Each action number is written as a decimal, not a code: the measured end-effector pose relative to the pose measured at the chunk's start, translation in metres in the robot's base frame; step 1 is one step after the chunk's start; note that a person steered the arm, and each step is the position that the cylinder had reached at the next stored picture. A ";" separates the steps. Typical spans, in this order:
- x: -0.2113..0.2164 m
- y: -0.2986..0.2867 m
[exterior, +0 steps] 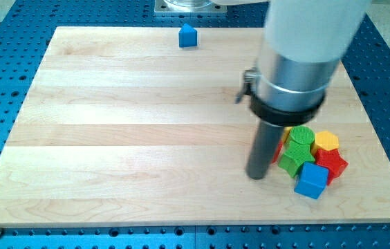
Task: Push the triangle into the group of blocks
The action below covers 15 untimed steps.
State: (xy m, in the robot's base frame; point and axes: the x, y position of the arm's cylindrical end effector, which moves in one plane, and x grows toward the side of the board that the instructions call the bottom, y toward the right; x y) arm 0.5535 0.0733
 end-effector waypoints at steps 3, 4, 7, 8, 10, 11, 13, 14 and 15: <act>-0.233 -0.061; -0.322 -0.112; -0.362 -0.132; -0.356 -0.036; -0.262 -0.012; -0.217 -0.054; -0.254 -0.044; -0.237 0.003; -0.144 0.005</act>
State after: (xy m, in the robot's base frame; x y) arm 0.4094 0.0778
